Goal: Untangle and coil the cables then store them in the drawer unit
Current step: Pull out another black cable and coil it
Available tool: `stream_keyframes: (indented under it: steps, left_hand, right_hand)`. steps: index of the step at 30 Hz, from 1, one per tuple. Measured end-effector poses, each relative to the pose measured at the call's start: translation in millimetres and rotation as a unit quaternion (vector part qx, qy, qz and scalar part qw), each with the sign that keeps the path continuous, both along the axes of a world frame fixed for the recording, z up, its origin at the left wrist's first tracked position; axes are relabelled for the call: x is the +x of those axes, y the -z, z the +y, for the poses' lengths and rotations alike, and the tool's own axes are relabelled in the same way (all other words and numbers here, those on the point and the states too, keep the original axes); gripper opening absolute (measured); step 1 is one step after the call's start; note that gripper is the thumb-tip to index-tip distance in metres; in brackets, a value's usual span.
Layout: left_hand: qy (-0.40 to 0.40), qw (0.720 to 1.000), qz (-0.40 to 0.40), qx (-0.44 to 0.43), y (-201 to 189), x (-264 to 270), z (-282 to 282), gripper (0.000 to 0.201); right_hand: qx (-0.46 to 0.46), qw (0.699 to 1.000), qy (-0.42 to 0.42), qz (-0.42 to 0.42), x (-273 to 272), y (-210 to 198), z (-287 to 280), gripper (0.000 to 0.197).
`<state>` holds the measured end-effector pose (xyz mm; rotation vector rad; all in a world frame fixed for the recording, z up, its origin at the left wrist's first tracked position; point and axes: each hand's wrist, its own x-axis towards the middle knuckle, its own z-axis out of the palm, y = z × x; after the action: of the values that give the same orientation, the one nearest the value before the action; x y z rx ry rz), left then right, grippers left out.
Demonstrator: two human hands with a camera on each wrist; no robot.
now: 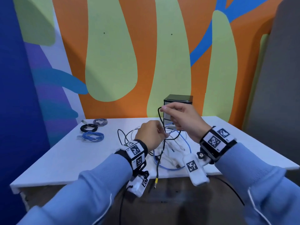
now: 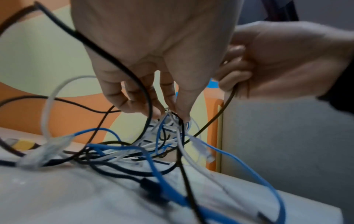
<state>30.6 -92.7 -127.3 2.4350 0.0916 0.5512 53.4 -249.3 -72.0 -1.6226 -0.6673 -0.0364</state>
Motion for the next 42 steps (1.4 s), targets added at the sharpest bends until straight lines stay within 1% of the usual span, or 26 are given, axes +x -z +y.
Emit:
stream_keyframes:
  steps: [2,5,7,9,12,14,15,17,18,20,21,23,24,25,27,28,29,31,32,33,35,36,37,40,41,42]
  left_hand:
    - [-0.015,0.999,0.026,0.016,5.3,6.3,7.1,0.022]
    - [0.001,0.995,0.069,0.066,7.7,10.0,12.8,0.018]
    - [0.010,0.989,0.107,0.105,8.5,11.1,12.6,0.019]
    - [0.014,0.980,0.143,0.138,9.4,11.5,11.3,0.024]
    - [0.032,0.972,0.167,0.165,10.2,12.7,11.5,0.024]
    - [0.037,0.974,0.156,0.158,7.6,10.8,12.8,0.022]
    - [0.039,0.980,0.137,0.141,6.2,9.4,13.4,0.023]
    - [0.050,0.994,0.060,0.073,3.2,5.5,13.2,0.025]
    - [0.059,0.997,0.022,0.042,1.9,2.4,11.7,0.025]
    - [0.076,0.997,-0.018,0.014,0.3,-1.7,8.3,0.017]
    - [0.084,0.996,-0.026,0.002,-0.1,-2.8,7.5,0.018]
    - [0.085,0.994,-0.047,-0.049,-3.6,-5.2,7.4,0.021]
    - [0.079,0.990,-0.062,-0.101,-7.8,-6.4,8.1,0.021]
    - [0.076,0.980,-0.074,-0.167,-12.9,-6.9,9.3,0.021]
    - [0.083,0.947,-0.093,-0.297,-24.1,-6.8,10.2,0.023]
    - [0.081,0.935,-0.103,-0.331,-30.8,-6.2,10.6,0.025]
    - [0.075,0.928,-0.112,-0.346,-37.0,-5.1,11.5,0.026]
    - [0.069,0.924,-0.125,-0.355,-48.7,-4.0,14.1,0.026]
    - [0.071,0.922,-0.130,-0.358,-54.0,-3.3,15.3,0.026]
    - [0.073,0.921,-0.136,-0.357,-58.9,-3.8,16.0,0.027]
    - [0.067,0.919,-0.163,-0.352,-69.3,-6.9,17.8,0.030]
    - [0.066,0.912,-0.185,-0.361,-74.7,-9.4,19.0,0.032]
    - [0.067,0.898,-0.209,-0.381,-80.2,-12.0,20.8,0.033]
    - [0.066,0.834,-0.266,-0.478,-95.9,-20.3,29.0,0.032]
    - [0.052,0.821,-0.283,-0.493,-101.2,-22.5,33.5,0.031]
    - [0.028,0.819,-0.298,-0.489,-105.7,-22.7,39.2,0.030]
  right_hand:
    - [0.040,0.999,-0.010,0.008,-2.3,-0.3,0.6,0.029]
    - [0.122,0.991,-0.024,0.045,-5.0,-4.6,2.2,0.030]
    - [0.184,0.977,-0.059,0.086,-6.0,-10.8,5.2,0.029]
    - [0.232,0.960,-0.100,0.123,-7.1,-19.0,9.9,0.033]
    - [0.267,0.942,-0.140,0.146,-8.5,-27.0,18.8,0.035]
    - [0.274,0.940,-0.143,0.146,-7.3,-25.4,26.0,0.035]
    - [0.273,0.941,-0.138,0.145,-6.9,-23.3,28.9,0.035]
    - [0.261,0.947,-0.127,0.140,-7.0,-19.4,33.6,0.034]
    - [0.255,0.949,-0.127,0.137,-6.6,-17.9,35.2,0.034]
    - [0.247,0.951,-0.137,0.127,-4.8,-17.2,36.7,0.032]
    - [0.244,0.952,-0.141,0.119,-3.3,-17.5,36.6,0.033]
    - [0.221,0.961,-0.137,0.093,-0.5,-17.3,37.8,0.035]
    - [0.202,0.968,-0.128,0.076,1.2,-15.4,38.6,0.036]
    - [0.178,0.975,-0.119,0.061,3.3,-11.3,39.2,0.039]
    - [0.110,0.988,-0.096,0.040,9.6,2.3,39.9,0.048]
    - [0.072,0.993,-0.086,0.028,14.5,11.7,40.8,0.054]
    - [0.038,0.996,-0.084,0.020,19.0,21.9,41.3,0.058]
    - [-0.030,0.994,-0.104,0.001,25.1,41.0,41.1,0.059]
    - [-0.065,0.991,-0.117,-0.012,30.4,49.6,40.7,0.058]
    - [-0.091,0.988,-0.123,-0.018,36.2,55.9,39.9,0.051]
    - [-0.149,0.983,-0.088,-0.051,46.4,61.6,37.9,0.019]
    - [-0.184,0.978,-0.054,-0.080,50.5,61.4,36.8,0.010]
    - [-0.218,0.970,-0.024,-0.106,54.6,60.5,35.7,0.014]
    - [-0.313,0.934,0.033,-0.167,56.7,55.6,33.9,0.026]
    - [-0.338,0.922,0.049,-0.184,58.2,55.8,33.6,0.028]
    - [-0.354,0.913,0.061,-0.191,59.0,56.4,32.8,0.029]
